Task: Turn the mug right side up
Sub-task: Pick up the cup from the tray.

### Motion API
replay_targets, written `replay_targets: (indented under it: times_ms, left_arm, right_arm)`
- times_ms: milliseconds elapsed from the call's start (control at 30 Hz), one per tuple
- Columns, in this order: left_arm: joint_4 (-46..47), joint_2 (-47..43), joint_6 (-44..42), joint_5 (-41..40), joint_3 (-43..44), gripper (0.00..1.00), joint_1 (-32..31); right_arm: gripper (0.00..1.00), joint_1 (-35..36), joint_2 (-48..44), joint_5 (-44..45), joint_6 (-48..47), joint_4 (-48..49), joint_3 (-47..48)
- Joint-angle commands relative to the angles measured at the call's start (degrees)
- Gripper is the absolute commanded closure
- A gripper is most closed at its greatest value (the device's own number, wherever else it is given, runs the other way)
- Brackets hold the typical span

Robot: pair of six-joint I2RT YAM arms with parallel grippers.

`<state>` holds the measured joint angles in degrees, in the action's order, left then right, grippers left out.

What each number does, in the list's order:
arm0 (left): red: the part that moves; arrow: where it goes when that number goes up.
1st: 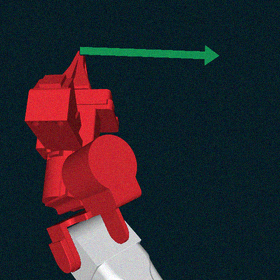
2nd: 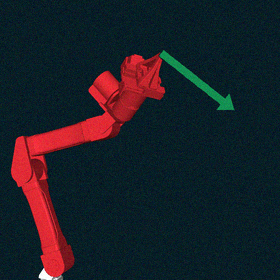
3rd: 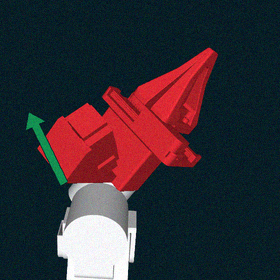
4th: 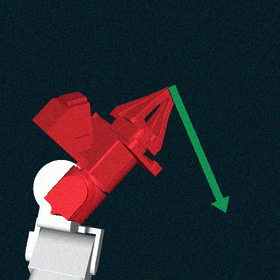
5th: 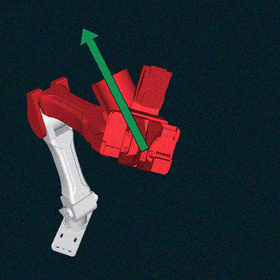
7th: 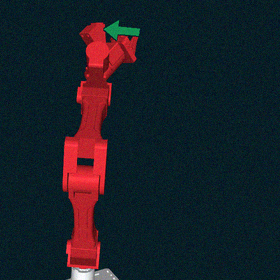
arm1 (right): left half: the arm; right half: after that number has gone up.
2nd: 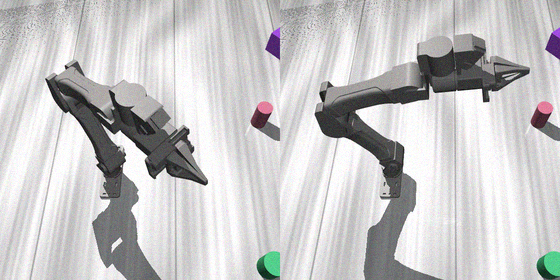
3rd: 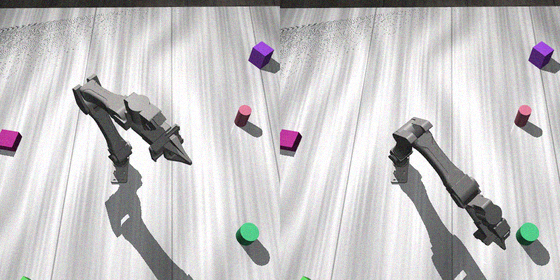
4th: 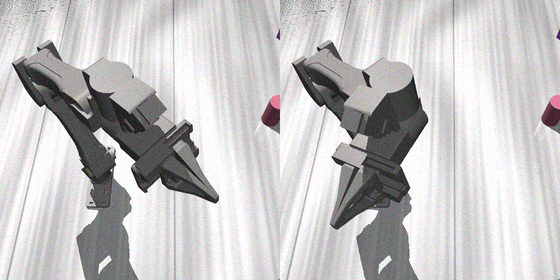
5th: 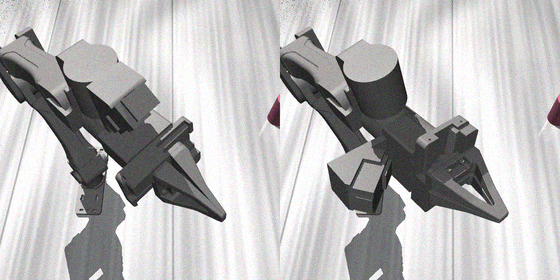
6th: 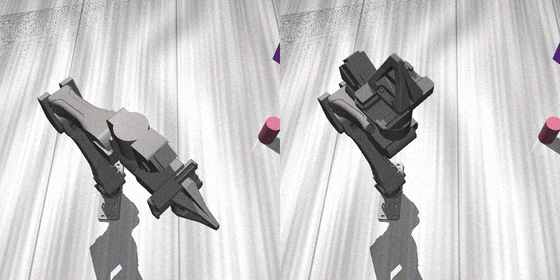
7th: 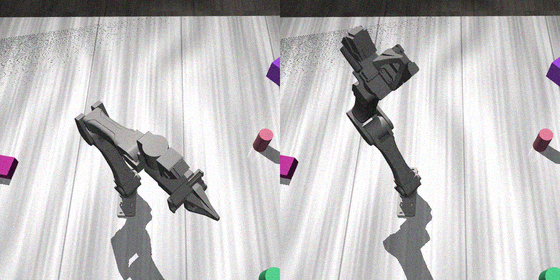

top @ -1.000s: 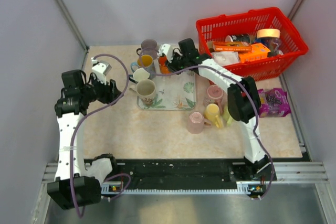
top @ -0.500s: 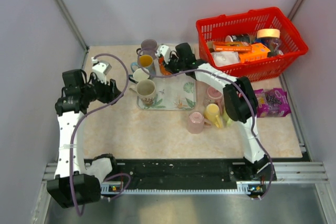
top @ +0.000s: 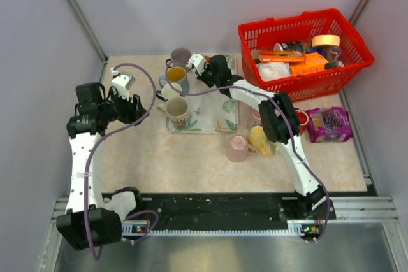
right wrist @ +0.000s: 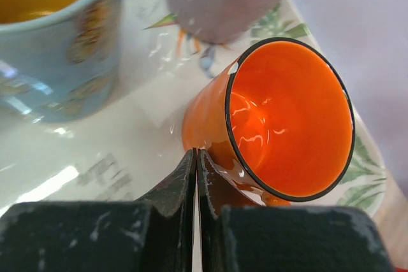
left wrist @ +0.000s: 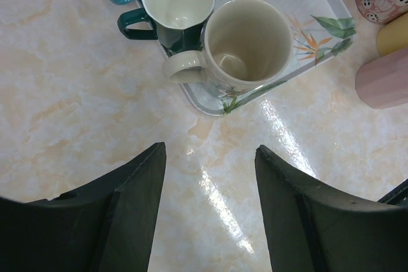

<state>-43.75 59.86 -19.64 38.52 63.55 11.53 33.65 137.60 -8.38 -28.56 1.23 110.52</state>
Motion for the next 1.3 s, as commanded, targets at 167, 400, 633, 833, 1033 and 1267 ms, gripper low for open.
replay_targets:
  times_ms: [167, 400, 633, 833, 1033, 1267]
  left_arm:
    - [1.12, -0.27, -0.14, 0.06, 2.19, 0.37, -0.19]
    - [1.03, -0.44, 0.04, -0.11, 2.46, 0.36, -0.28]
    - [1.47, -0.36, 0.83, 0.85, 1.93, 0.37, -0.19]
    - [2.00, -0.09, 2.23, 1.73, 2.28, 0.37, -0.19]
    - [0.95, -0.53, 1.97, 1.29, 2.81, 0.37, -0.19]
    - [-1.16, -0.97, -1.45, -1.51, 3.60, 0.37, -0.19]
  right_arm:
    - [1.00, -3.32, 9.61, 7.33, -4.31, 0.35, 17.88]
    - [1.00, -3.85, 8.13, 5.74, -4.58, -2.63, 16.14]
    - [1.00, -4.47, 8.56, 11.80, -6.25, -2.03, 15.07]
    - [1.00, -5.08, 11.02, 14.18, -10.38, 2.19, 17.35]
    - [1.00, -5.26, 7.96, 10.33, -9.07, -0.25, 15.17]
    - [0.69, -4.39, -6.53, -8.56, -4.41, -1.76, 1.38]
